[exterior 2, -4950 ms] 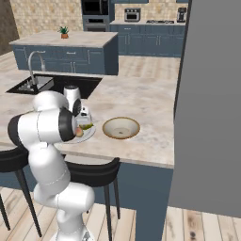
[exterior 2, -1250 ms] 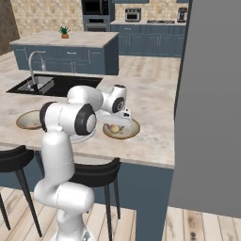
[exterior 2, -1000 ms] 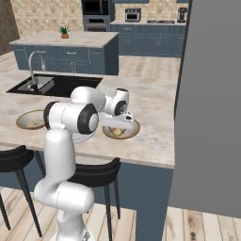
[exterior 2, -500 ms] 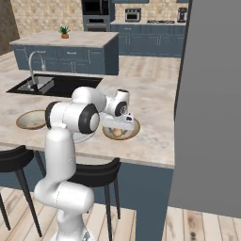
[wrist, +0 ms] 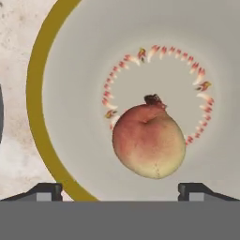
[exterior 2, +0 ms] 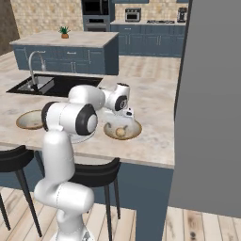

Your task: Take the fruits from the plate on the dining counter and place two fruits in each bowl.

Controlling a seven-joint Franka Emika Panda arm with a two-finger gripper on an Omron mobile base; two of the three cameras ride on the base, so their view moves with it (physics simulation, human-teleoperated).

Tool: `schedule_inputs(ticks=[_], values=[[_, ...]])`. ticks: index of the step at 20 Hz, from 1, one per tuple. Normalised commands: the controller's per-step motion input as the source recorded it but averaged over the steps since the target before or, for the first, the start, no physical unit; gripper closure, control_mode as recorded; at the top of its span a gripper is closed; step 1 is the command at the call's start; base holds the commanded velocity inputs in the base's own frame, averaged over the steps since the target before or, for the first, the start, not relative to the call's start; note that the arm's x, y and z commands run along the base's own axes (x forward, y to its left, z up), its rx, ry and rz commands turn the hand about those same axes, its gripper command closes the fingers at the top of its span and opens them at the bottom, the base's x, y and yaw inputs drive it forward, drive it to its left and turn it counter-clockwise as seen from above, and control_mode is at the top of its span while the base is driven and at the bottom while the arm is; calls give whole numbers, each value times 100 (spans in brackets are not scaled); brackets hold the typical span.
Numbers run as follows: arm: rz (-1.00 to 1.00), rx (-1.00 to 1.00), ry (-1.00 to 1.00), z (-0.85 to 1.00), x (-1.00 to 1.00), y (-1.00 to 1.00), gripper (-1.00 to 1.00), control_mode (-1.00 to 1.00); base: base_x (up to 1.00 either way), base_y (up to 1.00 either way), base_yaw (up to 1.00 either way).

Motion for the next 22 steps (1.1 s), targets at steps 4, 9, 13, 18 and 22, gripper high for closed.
schedule_inputs(ticks=[4,9,13,18,22], values=[[1,0,-16,27,-59,43,-100,-100,0,0,0],[10,0,-13,10,-30,77,-100,-100,0,0,0],[0,0,-6,13,0,83,-100,-100,0,0,0],[-8,0,0,13,23,75,-100,-100,0,0,0],[-18,0,0,0,41,51,-100,-100,0,0,0]])
